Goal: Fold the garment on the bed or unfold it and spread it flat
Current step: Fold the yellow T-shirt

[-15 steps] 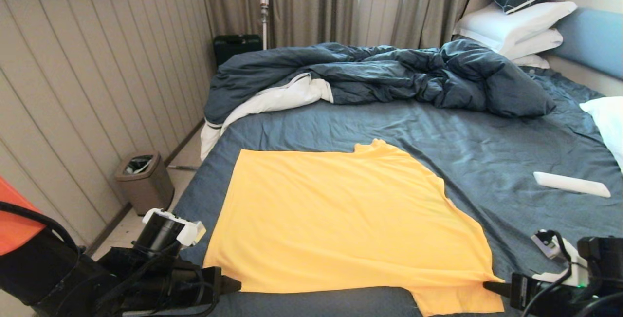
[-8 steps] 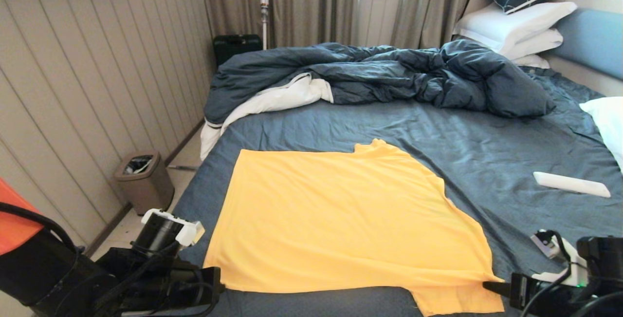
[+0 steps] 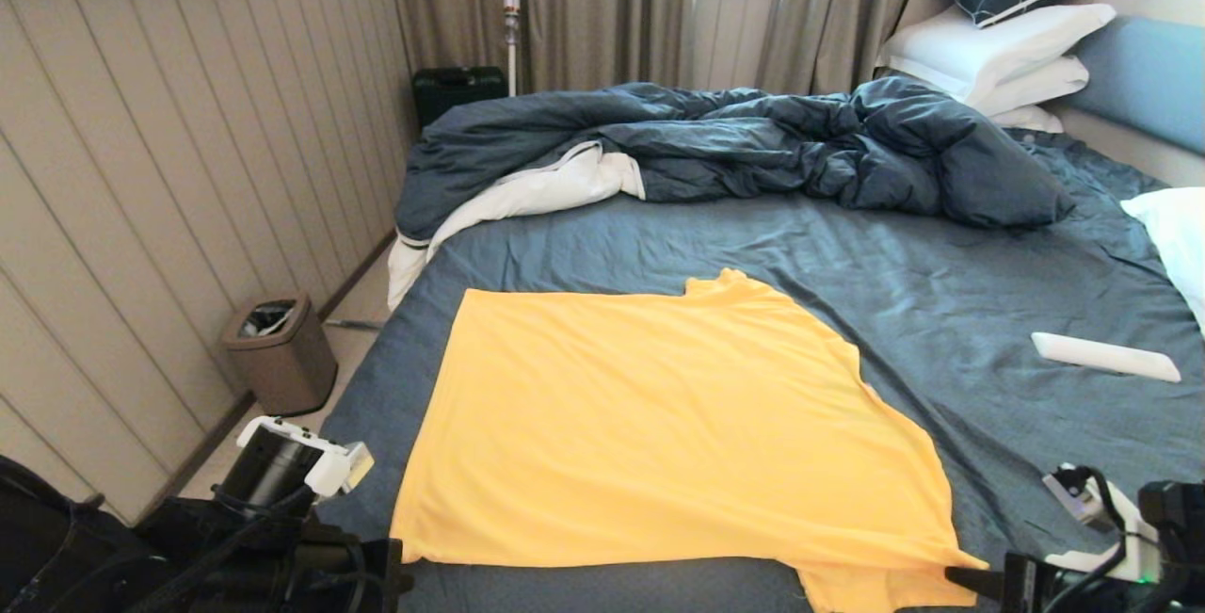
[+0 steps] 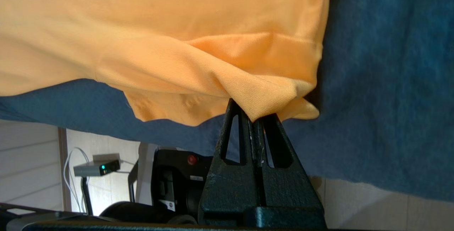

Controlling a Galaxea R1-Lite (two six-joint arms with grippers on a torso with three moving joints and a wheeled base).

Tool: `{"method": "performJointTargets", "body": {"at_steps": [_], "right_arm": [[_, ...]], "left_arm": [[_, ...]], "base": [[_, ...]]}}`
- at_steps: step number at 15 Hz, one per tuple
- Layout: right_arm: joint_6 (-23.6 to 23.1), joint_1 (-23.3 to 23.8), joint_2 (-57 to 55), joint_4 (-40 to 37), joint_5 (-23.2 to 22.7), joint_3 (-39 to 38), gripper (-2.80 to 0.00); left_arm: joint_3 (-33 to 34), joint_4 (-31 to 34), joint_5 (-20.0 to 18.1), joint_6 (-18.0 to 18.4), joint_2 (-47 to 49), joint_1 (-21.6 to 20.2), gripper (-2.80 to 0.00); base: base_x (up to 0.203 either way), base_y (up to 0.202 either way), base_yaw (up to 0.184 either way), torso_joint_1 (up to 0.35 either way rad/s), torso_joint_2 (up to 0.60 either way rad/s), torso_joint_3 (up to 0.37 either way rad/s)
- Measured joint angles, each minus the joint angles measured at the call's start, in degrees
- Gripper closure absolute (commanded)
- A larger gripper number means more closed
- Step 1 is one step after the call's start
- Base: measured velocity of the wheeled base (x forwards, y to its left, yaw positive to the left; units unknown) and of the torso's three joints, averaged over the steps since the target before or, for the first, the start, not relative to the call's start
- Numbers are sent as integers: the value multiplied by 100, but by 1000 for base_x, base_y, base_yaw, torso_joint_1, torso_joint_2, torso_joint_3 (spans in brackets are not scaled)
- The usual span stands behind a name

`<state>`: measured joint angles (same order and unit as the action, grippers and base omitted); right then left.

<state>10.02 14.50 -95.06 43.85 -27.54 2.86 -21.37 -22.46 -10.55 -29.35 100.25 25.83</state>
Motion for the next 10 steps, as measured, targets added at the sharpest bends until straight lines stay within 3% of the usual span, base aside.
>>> {"method": "performJointTargets", "body": {"at_steps": [5, 10], "right_arm": [[-10, 58, 285, -41, 12, -273, 0], [-44, 173, 923, -867, 15, -286, 0]], "left_arm": [[-5, 727, -19, 17, -553, 161, 0], [19, 864, -33, 10, -791, 244, 0]], "base": [[0, 0, 0, 0, 0, 0], [0, 0, 0, 0, 0, 0]]}}
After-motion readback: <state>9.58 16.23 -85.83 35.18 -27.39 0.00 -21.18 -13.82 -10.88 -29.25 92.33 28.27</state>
